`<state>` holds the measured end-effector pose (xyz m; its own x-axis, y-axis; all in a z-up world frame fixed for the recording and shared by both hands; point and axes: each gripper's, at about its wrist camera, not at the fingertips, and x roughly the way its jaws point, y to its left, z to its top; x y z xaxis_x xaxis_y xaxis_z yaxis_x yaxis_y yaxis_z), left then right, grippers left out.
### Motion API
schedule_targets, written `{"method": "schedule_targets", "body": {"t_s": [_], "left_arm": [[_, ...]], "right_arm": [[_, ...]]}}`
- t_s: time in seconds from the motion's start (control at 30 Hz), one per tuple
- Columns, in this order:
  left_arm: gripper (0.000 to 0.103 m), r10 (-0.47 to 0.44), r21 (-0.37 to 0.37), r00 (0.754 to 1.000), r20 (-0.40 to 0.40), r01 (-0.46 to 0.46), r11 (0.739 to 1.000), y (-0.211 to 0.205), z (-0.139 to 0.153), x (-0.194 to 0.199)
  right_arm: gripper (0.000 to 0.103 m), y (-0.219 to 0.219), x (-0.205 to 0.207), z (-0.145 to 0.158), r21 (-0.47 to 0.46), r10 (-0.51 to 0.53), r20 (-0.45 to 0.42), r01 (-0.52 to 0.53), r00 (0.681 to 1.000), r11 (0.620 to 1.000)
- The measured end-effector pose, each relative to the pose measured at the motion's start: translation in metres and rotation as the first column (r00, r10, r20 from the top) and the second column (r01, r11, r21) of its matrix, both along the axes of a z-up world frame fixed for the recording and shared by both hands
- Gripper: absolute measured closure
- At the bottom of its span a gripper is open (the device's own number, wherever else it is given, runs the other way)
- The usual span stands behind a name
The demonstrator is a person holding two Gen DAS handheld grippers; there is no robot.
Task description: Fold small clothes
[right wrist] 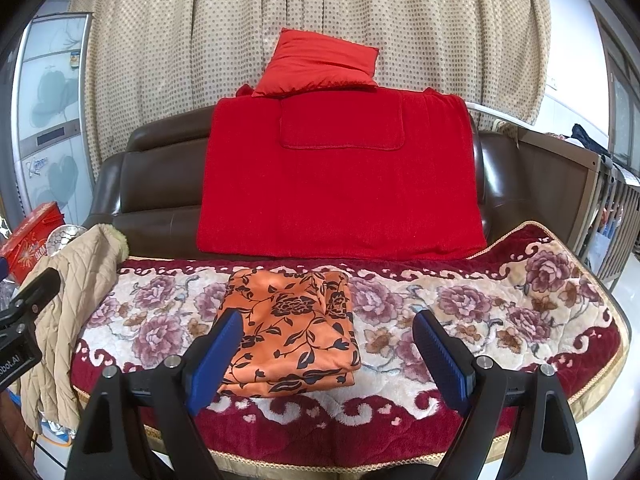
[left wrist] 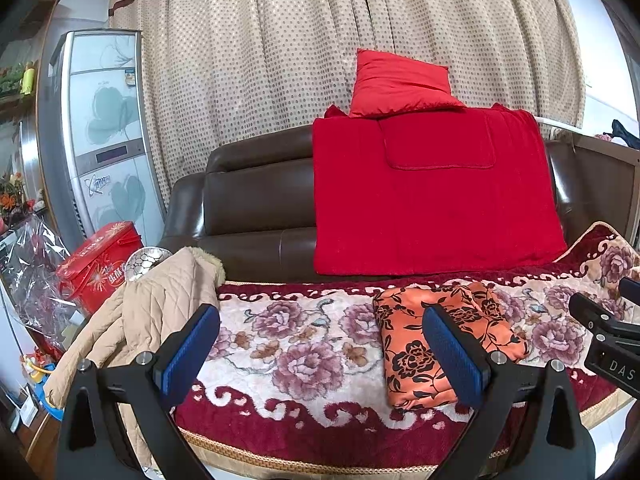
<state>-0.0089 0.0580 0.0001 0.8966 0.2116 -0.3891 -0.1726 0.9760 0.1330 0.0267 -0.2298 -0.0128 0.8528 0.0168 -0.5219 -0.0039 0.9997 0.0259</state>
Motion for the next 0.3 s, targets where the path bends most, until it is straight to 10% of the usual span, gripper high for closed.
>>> {"method": "schedule_targets", "body": {"t_s": [0.3], "left_arm": [[0.002, -0.030, -0.017, 1.000, 0.003, 0.030, 0.999, 0.008, -0.012, 0.015]], "right_arm": [[0.013, 0.001, 0.013, -0.002, -0.003, 0.001, -0.022, -0.001, 1.000, 1.000]]}}
